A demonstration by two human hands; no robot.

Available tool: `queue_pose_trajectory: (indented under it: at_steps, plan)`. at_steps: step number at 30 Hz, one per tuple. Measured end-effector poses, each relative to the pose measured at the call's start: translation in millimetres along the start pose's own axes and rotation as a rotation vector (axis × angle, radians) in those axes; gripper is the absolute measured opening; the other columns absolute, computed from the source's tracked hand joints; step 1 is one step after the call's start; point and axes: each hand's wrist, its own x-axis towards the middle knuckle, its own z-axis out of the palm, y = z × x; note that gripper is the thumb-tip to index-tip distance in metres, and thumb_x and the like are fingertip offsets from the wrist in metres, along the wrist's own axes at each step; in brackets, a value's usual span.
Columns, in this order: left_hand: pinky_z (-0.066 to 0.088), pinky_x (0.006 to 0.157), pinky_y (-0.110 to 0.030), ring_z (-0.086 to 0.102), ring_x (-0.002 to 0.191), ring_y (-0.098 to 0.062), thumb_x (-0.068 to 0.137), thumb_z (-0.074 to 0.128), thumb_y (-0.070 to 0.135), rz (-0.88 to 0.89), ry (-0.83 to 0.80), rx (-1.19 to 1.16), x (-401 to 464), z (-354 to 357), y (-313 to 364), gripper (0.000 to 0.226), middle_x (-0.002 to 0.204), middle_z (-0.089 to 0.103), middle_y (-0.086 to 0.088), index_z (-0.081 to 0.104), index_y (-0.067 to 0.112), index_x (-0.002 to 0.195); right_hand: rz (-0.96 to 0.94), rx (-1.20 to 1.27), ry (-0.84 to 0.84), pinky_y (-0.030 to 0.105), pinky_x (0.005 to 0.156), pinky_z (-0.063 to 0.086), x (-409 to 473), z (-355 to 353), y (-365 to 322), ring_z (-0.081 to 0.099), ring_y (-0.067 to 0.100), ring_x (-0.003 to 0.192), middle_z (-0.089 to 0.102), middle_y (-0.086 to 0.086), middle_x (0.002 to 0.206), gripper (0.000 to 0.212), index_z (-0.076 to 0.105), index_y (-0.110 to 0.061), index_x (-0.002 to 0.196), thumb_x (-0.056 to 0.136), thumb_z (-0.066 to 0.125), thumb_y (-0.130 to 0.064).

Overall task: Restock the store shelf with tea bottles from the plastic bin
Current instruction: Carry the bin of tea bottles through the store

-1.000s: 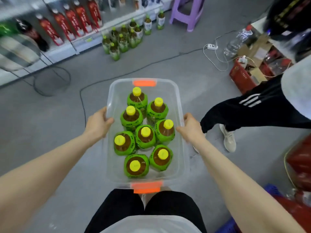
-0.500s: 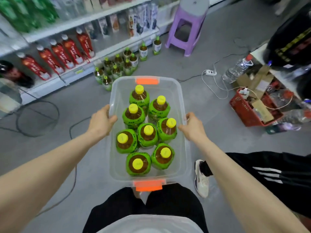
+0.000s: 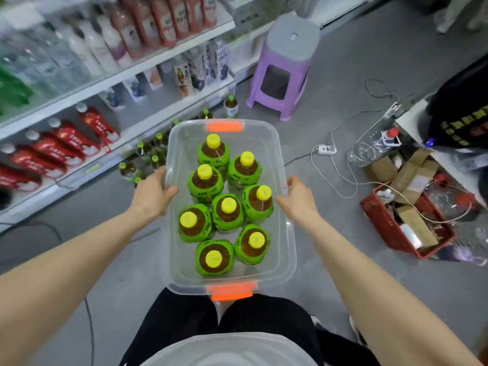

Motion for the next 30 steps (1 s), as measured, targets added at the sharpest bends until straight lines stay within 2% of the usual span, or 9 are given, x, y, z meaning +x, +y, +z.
queue_pose_trajectory:
  at_steps: [4, 8, 11, 15, 19, 21, 24, 27, 30]
  plan:
    - [0.054, 0.068, -0.043, 0.062, 0.057, -0.034, 0.082, 0.057, 0.024, 0.022, -0.015, -0.023, 102, -10, 47, 0.019, 0.07, 0.062, -0.009, 0.056, 0.017, 0.1, 0.025, 0.005, 0.017, 0.038, 0.079, 0.046, 87, -42, -31, 0.056, 0.037, 0.103, 0.062, 0.016, 0.106, 0.03, 0.05, -0.014, 0.109, 0.082, 0.063, -0.02]
    - [0.037, 0.065, -0.037, 0.056, 0.071, -0.036, 0.084, 0.063, 0.014, 0.099, -0.033, 0.012, 207, -18, 99, 0.013, 0.07, 0.056, -0.009, 0.056, 0.008, 0.093, 0.092, 0.016, 0.056, 0.04, 0.079, 0.049, 170, -77, -60, 0.056, 0.037, 0.103, 0.06, 0.016, 0.104, 0.033, 0.048, -0.014, 0.111, 0.082, 0.062, -0.018]
    - [0.032, 0.064, -0.037, 0.051, 0.07, -0.033, 0.083, 0.064, 0.011, 0.156, -0.063, 0.028, 281, -27, 144, 0.017, 0.065, 0.05, -0.008, 0.048, 0.014, 0.083, 0.144, 0.048, 0.071, 0.038, 0.078, 0.046, 225, -104, -77, 0.056, 0.037, 0.101, 0.06, 0.016, 0.103, 0.036, 0.046, -0.013, 0.114, 0.083, 0.062, -0.019]
    - [0.039, 0.061, -0.041, 0.054, 0.067, -0.038, 0.072, 0.051, 0.033, 0.21, -0.117, 0.025, 377, -38, 205, 0.03, 0.063, 0.05, -0.01, 0.052, 0.009, 0.09, 0.181, 0.085, 0.115, 0.039, 0.078, 0.048, 306, -145, -97, 0.058, 0.037, 0.099, 0.062, 0.016, 0.104, 0.035, 0.048, -0.012, 0.113, 0.082, 0.063, -0.019]
    - [0.043, 0.063, -0.041, 0.063, 0.078, -0.042, 0.077, 0.057, 0.032, 0.209, -0.118, 0.057, 473, -33, 261, 0.041, 0.075, 0.061, -0.021, 0.059, 0.005, 0.109, 0.176, 0.08, 0.13, 0.039, 0.079, 0.047, 395, -186, -112, 0.058, 0.038, 0.1, 0.063, 0.017, 0.104, 0.033, 0.05, -0.008, 0.111, 0.082, 0.064, -0.019]
    - [0.037, 0.062, -0.037, 0.064, 0.074, -0.039, 0.083, 0.063, 0.023, 0.198, -0.108, 0.081, 515, -26, 290, 0.016, 0.063, 0.054, -0.009, 0.057, 0.011, 0.092, 0.176, 0.063, 0.118, 0.04, 0.078, 0.048, 444, -207, -114, 0.058, 0.038, 0.101, 0.063, 0.017, 0.105, 0.033, 0.05, -0.008, 0.11, 0.083, 0.064, -0.02]
    - [0.035, 0.06, -0.037, 0.064, 0.069, -0.04, 0.084, 0.064, 0.015, 0.187, -0.092, 0.072, 576, -13, 329, 0.034, 0.057, 0.046, -0.003, 0.035, 0.023, 0.068, 0.156, 0.058, 0.088, 0.037, 0.072, 0.045, 518, -241, -120, 0.059, 0.039, 0.099, 0.063, 0.017, 0.103, 0.03, 0.049, -0.008, 0.107, 0.083, 0.064, -0.019]
    - [0.047, 0.063, -0.043, 0.065, 0.068, -0.041, 0.08, 0.059, 0.028, 0.207, -0.114, 0.071, 633, -6, 366, 0.024, 0.066, 0.057, -0.016, 0.037, 0.023, 0.073, 0.154, 0.056, 0.101, 0.034, 0.068, 0.039, 579, -275, -129, 0.059, 0.039, 0.096, 0.058, 0.012, 0.094, 0.029, 0.047, -0.009, 0.106, 0.084, 0.064, -0.017]
    - [0.049, 0.07, -0.044, 0.065, 0.072, -0.042, 0.084, 0.061, 0.021, 0.213, -0.115, 0.073, 693, 4, 399, 0.015, 0.071, 0.062, -0.017, 0.053, 0.015, 0.095, 0.176, 0.044, 0.117, 0.036, 0.075, 0.042, 636, -304, -136, 0.058, 0.037, 0.097, 0.057, 0.01, 0.096, 0.03, 0.046, -0.011, 0.107, 0.083, 0.065, -0.016]
